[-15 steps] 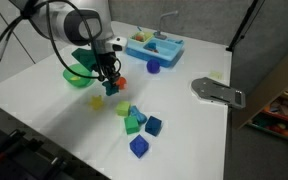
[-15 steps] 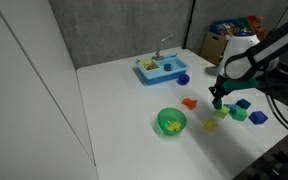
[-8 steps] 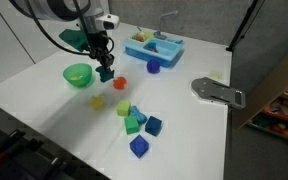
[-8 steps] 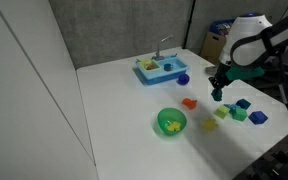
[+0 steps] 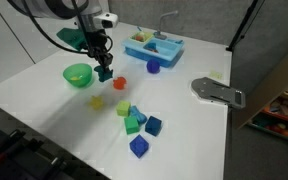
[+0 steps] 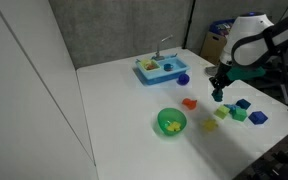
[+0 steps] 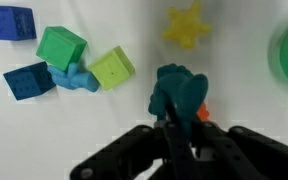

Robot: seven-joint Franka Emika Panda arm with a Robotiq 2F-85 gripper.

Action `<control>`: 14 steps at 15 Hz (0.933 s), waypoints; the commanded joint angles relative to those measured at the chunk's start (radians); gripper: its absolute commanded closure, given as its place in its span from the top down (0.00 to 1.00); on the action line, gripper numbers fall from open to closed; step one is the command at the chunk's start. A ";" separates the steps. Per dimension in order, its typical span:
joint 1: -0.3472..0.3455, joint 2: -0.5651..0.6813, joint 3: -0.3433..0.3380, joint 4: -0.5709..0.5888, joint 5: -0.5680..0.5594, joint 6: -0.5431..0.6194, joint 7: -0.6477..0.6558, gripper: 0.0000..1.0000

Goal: Put the green toy in the green bowl

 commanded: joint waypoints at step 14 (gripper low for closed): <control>0.091 0.082 0.199 0.129 -0.055 -0.013 -0.038 0.05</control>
